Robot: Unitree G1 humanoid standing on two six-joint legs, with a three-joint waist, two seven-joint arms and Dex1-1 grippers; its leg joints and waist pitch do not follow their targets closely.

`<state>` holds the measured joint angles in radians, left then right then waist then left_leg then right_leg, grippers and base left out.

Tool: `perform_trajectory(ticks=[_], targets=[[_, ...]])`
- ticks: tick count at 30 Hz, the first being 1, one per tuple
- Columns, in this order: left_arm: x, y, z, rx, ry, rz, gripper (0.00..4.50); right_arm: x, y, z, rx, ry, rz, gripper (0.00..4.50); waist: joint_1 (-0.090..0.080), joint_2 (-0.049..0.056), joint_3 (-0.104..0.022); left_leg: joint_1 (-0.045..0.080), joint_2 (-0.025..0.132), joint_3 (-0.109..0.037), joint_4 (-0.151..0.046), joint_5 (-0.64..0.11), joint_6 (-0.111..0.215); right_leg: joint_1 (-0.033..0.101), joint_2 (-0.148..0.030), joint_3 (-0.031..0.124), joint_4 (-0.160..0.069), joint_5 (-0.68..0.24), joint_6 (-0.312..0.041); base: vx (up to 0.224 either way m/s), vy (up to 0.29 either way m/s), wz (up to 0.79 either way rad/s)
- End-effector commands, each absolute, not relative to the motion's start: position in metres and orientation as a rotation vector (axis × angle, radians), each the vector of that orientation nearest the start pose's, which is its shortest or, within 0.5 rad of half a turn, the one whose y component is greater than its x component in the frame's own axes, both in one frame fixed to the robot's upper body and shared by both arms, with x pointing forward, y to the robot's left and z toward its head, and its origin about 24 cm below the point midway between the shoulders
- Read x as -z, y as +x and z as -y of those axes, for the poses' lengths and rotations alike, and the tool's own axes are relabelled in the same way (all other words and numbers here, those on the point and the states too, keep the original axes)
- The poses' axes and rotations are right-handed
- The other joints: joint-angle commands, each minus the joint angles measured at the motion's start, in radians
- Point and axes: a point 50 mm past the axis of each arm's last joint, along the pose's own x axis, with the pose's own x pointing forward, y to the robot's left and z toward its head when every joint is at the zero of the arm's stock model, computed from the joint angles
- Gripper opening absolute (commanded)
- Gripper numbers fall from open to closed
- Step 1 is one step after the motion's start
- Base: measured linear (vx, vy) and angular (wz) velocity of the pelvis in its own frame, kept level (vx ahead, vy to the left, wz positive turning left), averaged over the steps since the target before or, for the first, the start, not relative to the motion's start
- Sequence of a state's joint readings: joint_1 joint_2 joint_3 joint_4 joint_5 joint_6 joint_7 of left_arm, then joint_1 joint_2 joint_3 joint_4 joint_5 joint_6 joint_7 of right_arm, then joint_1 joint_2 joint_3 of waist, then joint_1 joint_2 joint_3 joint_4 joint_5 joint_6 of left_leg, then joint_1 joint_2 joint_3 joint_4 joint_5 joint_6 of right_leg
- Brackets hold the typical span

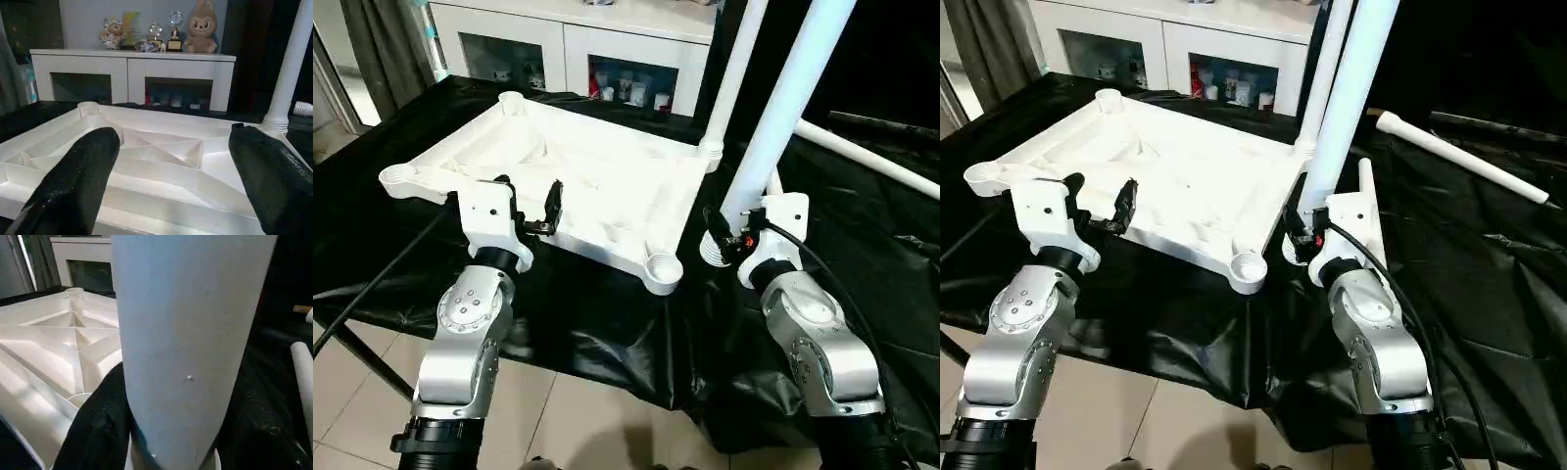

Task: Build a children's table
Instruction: Pick table leg

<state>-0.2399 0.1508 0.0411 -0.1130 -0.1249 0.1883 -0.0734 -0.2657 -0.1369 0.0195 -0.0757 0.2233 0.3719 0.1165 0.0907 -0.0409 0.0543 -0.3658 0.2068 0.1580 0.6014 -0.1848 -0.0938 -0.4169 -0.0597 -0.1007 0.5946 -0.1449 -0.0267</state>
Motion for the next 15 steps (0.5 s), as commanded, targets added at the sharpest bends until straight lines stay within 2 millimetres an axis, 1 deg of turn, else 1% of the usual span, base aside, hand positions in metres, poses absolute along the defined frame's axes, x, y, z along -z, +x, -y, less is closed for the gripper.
perform_trajectory(ticks=[1,15], targets=[[-0.1171,0.2937,-0.1628,0.105,0.035,0.164,4.13,-0.0965,0.2972,0.1416,-0.238,0.057,-0.034,1.89,0.001,0.012,-0.067,0.005,0.014,-0.002,-0.073,-0.248,-0.001,0.053,-0.066,0.049,-0.082,-0.373,-0.007,0.0,0.0,0.0],[-0.1171,0.2937,-0.1628,0.105,0.035,0.164,4.13,-0.0965,0.2972,0.1416,-0.238,0.057,-0.034,1.89,0.002,0.011,-0.068,0.004,0.013,-0.002,-0.072,-0.241,0.0,0.054,-0.066,0.048,-0.082,-0.372,-0.004,0.0,0.0,0.0]])
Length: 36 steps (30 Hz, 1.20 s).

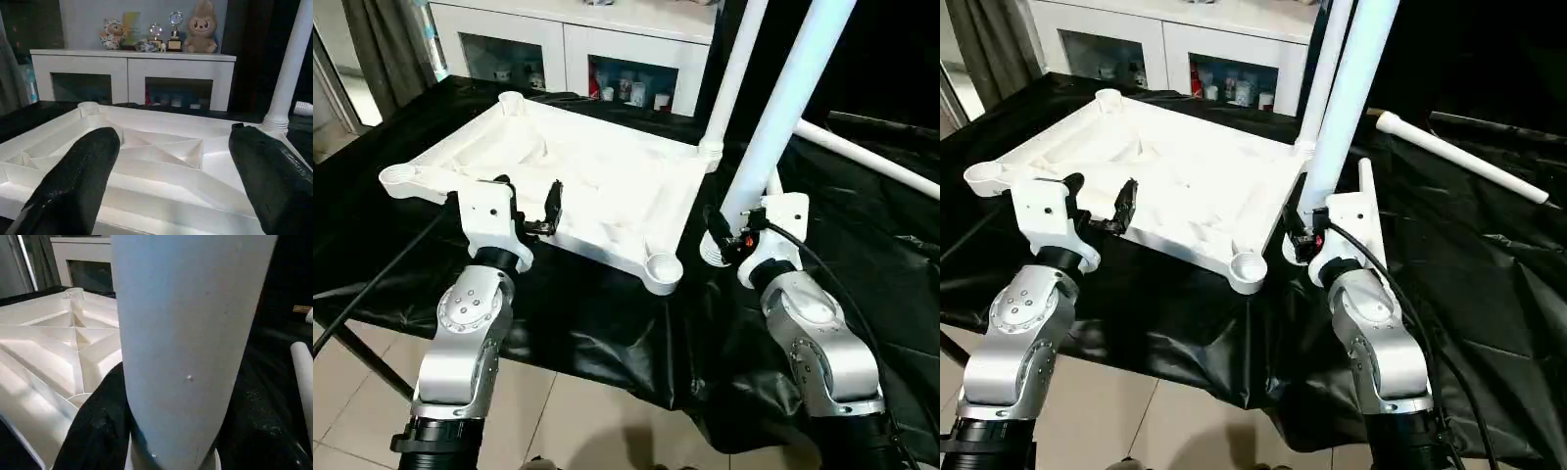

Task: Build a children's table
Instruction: Pick table leg

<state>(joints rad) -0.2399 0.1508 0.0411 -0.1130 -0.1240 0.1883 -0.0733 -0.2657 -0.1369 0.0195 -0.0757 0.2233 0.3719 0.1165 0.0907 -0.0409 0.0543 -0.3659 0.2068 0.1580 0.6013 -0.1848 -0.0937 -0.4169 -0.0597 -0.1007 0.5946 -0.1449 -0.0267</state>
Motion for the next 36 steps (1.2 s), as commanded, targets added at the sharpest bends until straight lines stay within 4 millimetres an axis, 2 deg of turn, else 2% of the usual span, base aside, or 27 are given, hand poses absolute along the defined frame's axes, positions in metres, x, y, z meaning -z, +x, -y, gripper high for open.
perform_trajectory(ticks=[1,36], targets=[[-0.1171,0.2937,-0.1628,0.105,0.035,0.164,4.13,-0.0965,0.2972,0.1416,-0.238,0.057,-0.034,1.89,0.002,0.011,-0.067,0.004,0.013,-0.002,-0.072,-0.242,0.001,0.054,-0.066,0.048,-0.082,-0.375,-0.003,0.0,0.0,0.0],[-0.1171,0.2937,-0.1628,0.105,0.035,0.164,4.13,-0.0965,0.2972,0.1416,-0.238,0.057,-0.034,1.89,0.002,0.011,-0.068,0.004,0.013,-0.002,-0.072,-0.244,0.002,0.053,-0.066,0.048,-0.084,-0.383,0.0,0.0,0.0,0.0]])
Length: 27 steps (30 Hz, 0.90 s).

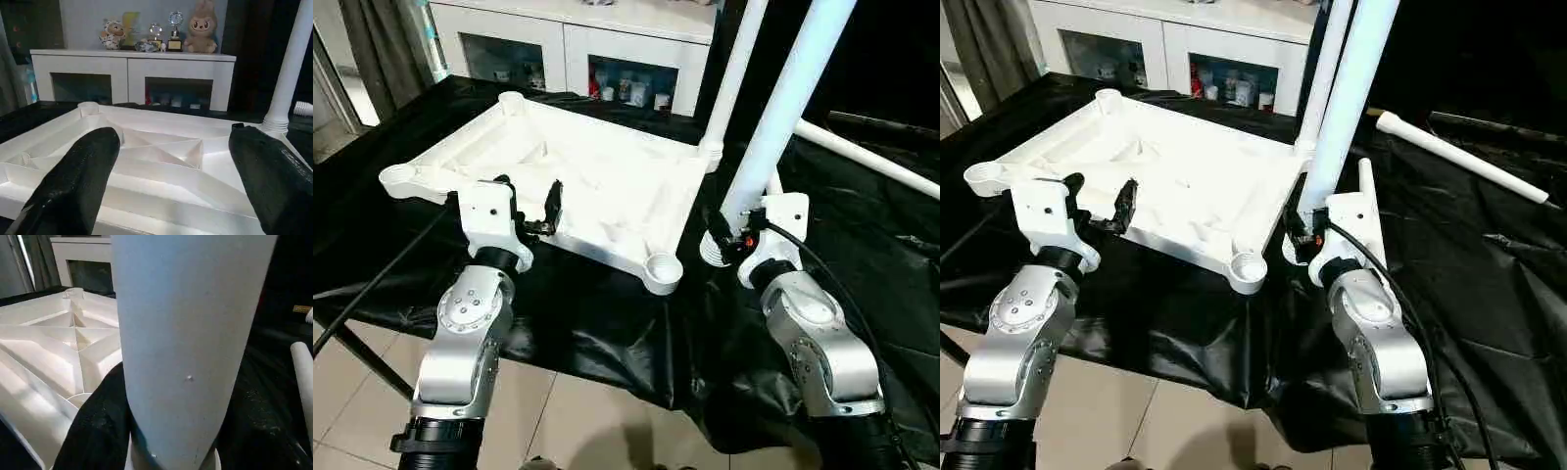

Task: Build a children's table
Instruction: Pick table leg

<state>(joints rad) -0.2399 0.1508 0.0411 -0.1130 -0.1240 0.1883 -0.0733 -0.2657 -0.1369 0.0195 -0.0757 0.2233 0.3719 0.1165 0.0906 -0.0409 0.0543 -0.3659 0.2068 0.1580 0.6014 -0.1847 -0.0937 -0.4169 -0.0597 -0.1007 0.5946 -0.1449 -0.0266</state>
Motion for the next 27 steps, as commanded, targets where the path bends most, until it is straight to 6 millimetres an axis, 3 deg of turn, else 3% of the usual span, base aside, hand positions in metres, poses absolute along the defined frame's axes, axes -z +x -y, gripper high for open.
perform_trajectory(ticks=[1,27], targets=[[-0.1171,0.2937,-0.1628,0.105,0.035,0.164,4.13,-0.0965,0.2972,0.1416,-0.238,0.057,-0.034,1.89,0.002,0.011,-0.068,0.004,0.013,-0.002,-0.071,-0.243,0.001,0.053,-0.066,0.048,-0.083,-0.38,0.0,0.0,0.0,0.0],[-0.1171,0.2937,-0.1628,0.105,0.035,0.164,4.13,-0.0965,0.2972,0.1416,-0.238,0.057,-0.034,1.89,0.002,0.012,-0.068,0.004,0.013,-0.002,-0.072,-0.238,0.001,0.054,-0.066,0.049,-0.081,-0.366,-0.009,0.0,0.0,0.0]])
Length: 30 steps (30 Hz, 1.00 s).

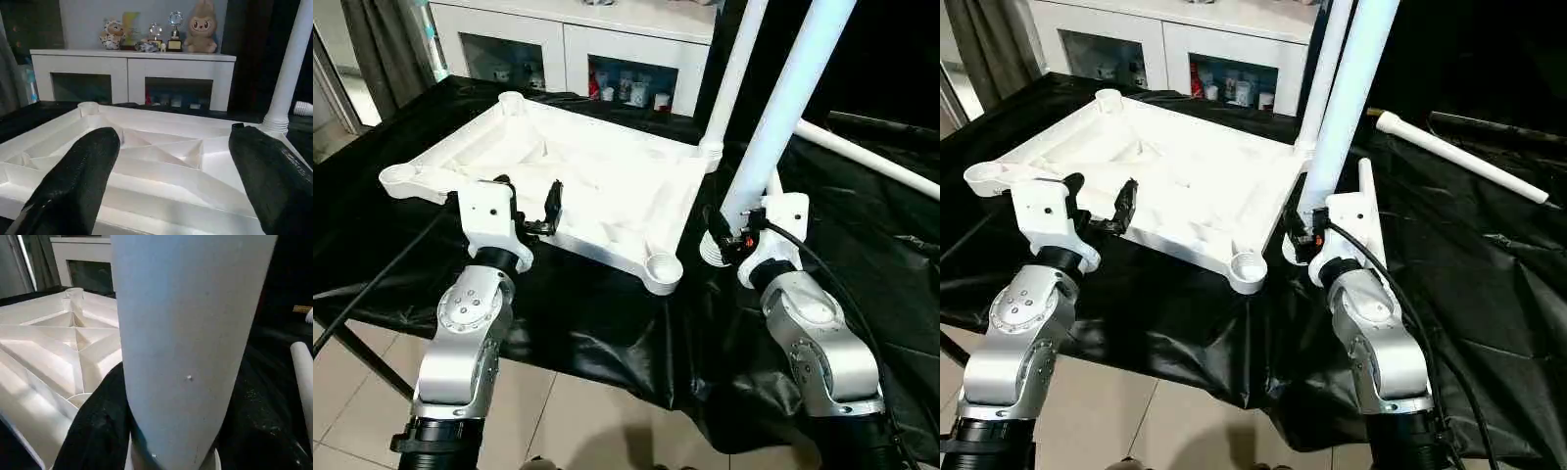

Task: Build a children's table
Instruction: Pick table leg

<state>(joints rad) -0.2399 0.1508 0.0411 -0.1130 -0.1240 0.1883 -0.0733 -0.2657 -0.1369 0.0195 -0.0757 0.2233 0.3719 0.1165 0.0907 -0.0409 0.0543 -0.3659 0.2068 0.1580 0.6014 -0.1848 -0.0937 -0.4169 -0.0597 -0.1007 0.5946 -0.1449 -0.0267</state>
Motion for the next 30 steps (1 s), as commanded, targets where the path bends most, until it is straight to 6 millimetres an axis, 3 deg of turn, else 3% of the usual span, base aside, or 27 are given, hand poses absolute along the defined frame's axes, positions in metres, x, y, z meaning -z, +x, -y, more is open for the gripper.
perform_trajectory(ticks=[1,30], targets=[[-0.1171,0.2937,-0.1628,0.105,0.035,0.164,4.13,-0.0965,0.2972,0.1416,-0.238,0.057,-0.034,1.89,0.002,0.012,-0.068,0.004,0.014,-0.002,-0.072,-0.239,0.001,0.054,-0.065,0.049,-0.081,-0.365,-0.009,0.0,0.0,0.0],[-0.1171,0.2937,-0.1628,0.105,0.035,0.164,4.13,-0.0965,0.2972,0.1416,-0.238,0.057,-0.034,1.89,0.001,0.012,-0.068,0.005,0.014,-0.002,-0.072,-0.247,0.0,0.054,-0.066,0.049,-0.082,-0.368,-0.011,0.0,0.0,0.0]])
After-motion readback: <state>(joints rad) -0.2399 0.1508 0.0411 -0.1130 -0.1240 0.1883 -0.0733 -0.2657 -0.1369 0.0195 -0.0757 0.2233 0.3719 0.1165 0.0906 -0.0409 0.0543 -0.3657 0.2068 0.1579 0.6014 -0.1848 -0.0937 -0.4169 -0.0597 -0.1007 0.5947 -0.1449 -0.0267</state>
